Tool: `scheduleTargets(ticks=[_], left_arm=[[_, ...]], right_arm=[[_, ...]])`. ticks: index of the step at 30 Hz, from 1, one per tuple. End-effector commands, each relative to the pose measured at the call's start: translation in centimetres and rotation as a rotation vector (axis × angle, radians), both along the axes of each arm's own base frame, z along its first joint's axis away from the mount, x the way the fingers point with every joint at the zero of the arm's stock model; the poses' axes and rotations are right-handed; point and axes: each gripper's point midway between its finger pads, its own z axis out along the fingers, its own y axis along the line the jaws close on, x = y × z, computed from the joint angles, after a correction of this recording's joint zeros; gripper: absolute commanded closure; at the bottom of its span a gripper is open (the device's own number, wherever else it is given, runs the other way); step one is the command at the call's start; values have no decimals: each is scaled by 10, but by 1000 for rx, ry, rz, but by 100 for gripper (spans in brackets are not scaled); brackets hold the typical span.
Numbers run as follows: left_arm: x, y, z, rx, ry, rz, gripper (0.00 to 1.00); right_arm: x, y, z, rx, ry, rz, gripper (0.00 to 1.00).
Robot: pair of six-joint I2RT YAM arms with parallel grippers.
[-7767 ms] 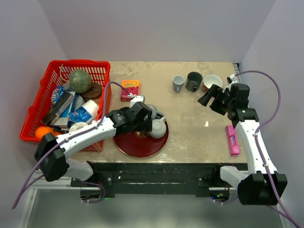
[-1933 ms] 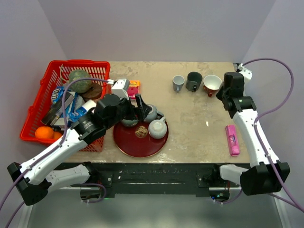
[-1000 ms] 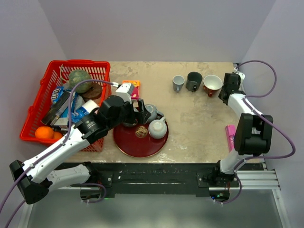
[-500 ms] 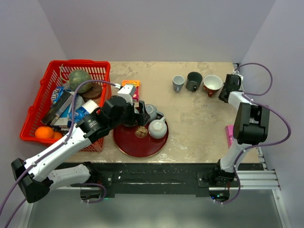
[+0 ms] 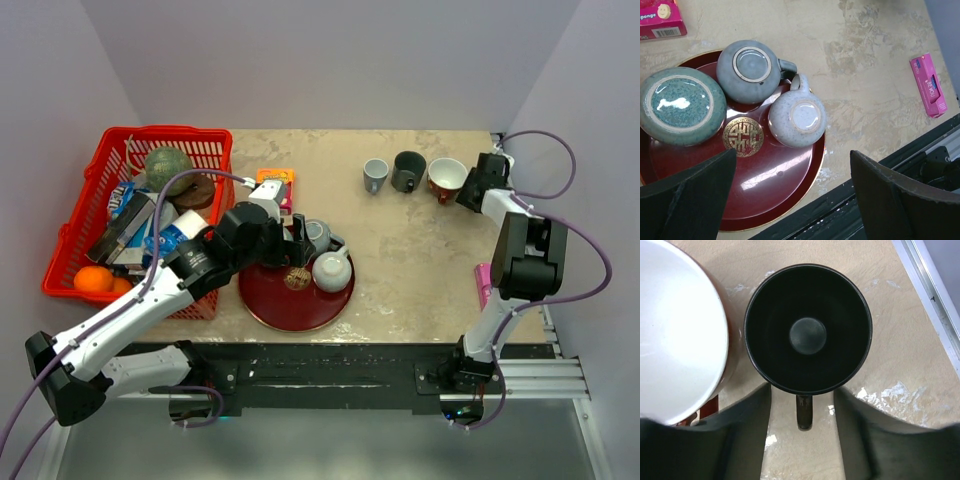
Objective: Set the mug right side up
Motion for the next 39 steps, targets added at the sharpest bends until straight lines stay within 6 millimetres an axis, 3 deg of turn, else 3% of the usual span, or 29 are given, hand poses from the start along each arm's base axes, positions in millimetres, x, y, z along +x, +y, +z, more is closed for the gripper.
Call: scheduleTargets(ticks=[1, 4, 6, 7, 10, 16, 23, 28, 31, 32, 35, 39], left_arm=[[2, -4, 13, -21, -22, -2, 1], [2, -3, 11, -16, -19, -5, 1], [1, -3, 6, -8, -14, -10, 1], [0, -3, 4, -2, -11, -12, 1], [0, -4, -4, 19, 3, -24, 1], [6, -6, -16, 77, 21, -33, 1], [13, -8, -31, 131, 44, -28, 1], [13, -23, -45, 121, 82, -68, 1], [13, -39, -49, 77, 86, -125, 1], [14, -48, -47, 50, 74, -153, 1], [23, -64, -42, 40, 29, -186, 1], [40, -83, -39, 82, -31, -235, 2]], right_arm=[[8, -3, 40, -10, -113, -23, 36], [-1, -3, 57, -10, -146, -40, 20], [-9, -2, 65, 2, -153, -58, 15], [-12, 0, 81, 9, -182, -57, 11], [-32, 10, 93, 71, -164, -78, 1], [-58, 39, 111, 199, -172, -42, 1], [-99, 68, 160, 254, -291, 71, 1], [-118, 115, 167, 352, -338, 236, 2], [-124, 160, 159, 378, -326, 327, 5], [-129, 186, 155, 402, -307, 379, 5], [-138, 226, 140, 458, -277, 452, 9], [-150, 246, 122, 481, -234, 474, 10]])
